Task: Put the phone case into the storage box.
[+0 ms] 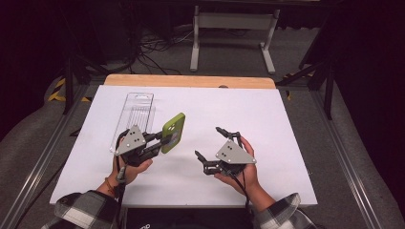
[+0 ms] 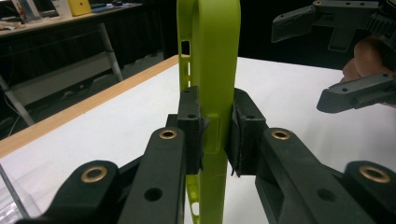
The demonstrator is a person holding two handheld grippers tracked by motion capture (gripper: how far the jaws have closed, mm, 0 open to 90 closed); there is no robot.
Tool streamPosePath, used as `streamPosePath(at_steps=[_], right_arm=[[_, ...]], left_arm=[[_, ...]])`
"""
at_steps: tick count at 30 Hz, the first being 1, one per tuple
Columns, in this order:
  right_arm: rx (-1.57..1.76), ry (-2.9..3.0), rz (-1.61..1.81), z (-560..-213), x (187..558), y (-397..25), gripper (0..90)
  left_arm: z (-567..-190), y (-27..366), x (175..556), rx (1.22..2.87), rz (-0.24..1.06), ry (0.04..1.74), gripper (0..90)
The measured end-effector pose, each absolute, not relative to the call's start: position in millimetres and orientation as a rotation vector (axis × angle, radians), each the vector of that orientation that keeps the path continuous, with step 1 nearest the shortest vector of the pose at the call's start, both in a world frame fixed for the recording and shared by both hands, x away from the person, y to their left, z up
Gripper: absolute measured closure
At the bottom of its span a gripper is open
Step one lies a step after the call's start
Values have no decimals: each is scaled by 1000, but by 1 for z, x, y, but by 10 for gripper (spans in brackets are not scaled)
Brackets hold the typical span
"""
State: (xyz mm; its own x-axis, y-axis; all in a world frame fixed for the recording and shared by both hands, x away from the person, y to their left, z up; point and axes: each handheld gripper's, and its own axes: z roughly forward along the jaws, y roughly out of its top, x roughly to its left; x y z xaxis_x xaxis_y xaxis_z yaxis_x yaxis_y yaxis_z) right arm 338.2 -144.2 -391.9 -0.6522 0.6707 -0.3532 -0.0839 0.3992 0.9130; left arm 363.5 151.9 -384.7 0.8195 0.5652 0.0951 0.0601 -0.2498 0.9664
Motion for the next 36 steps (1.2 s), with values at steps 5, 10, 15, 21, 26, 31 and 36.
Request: streamPosePath(at_steps=[5,10,15,21,26,31,36], right_arm=[[503,1932,1312,-394,336,-148,74],[498,1935,1299,-398,334,-151,72],[500,1931,1291,-400,332,-154,70],[496,1932,1271,-404,331,-159,67],[504,1929,1266,-405,329,-162,66],[505,1929,1269,-406,328,-165,65],[505,1938,1258,-408,327,-168,63]], left_arm=[[-384,153,363,1777,511,482,777],[-383,154,363,1784,513,474,777],[-383,153,363,1777,513,473,777],[-382,154,363,1779,515,469,777],[-382,155,363,1784,511,464,777],[-381,155,362,1780,511,465,777],[-381,155,362,1781,511,461,777]])
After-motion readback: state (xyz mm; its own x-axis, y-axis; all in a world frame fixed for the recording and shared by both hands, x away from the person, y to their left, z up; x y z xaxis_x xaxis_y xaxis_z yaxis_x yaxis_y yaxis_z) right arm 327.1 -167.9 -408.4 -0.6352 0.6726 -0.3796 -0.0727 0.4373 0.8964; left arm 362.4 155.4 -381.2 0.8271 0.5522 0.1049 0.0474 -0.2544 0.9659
